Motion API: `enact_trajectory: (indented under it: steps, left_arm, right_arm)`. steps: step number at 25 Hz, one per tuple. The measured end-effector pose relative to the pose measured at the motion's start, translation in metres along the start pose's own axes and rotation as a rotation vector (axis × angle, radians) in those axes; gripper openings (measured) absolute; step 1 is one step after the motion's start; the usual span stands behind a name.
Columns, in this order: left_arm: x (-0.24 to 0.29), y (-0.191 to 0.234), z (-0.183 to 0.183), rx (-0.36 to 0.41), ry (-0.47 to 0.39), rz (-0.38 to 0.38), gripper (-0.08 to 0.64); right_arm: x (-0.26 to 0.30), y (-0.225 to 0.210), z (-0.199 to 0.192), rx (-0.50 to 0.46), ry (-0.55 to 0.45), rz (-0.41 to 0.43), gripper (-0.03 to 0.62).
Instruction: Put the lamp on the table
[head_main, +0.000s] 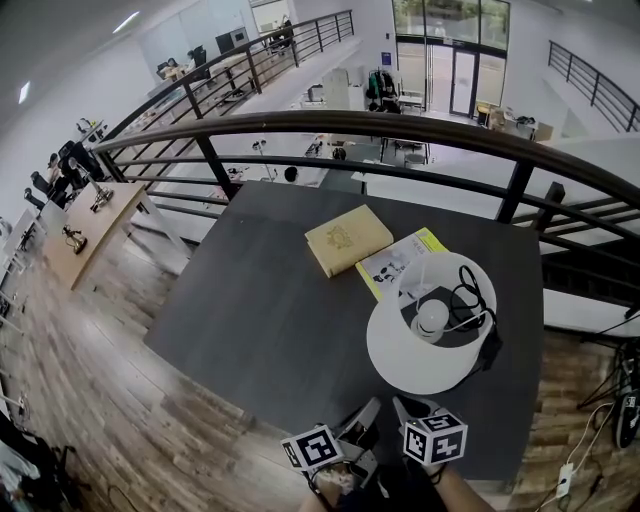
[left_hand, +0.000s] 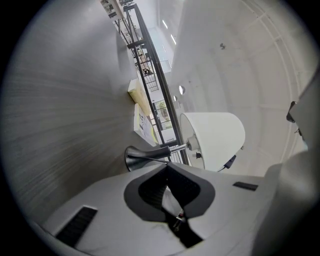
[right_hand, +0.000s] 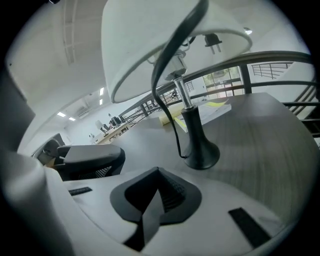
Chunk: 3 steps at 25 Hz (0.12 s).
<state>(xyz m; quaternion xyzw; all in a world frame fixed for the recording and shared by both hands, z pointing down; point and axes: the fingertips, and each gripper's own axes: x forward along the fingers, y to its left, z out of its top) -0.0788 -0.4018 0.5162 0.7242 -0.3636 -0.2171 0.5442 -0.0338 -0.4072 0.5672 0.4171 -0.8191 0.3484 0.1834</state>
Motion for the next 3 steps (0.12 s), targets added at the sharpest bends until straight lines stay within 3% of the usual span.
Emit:
enact_trajectory:
  steps: [3]
  left_arm:
    - [0.0001, 0.0014, -0.0007, -0.002, 0.007, 0.015, 0.012]
  right_arm:
    - [-0.0009, -0.0022, 0.0004, 0.002, 0.000, -0.008, 0.014]
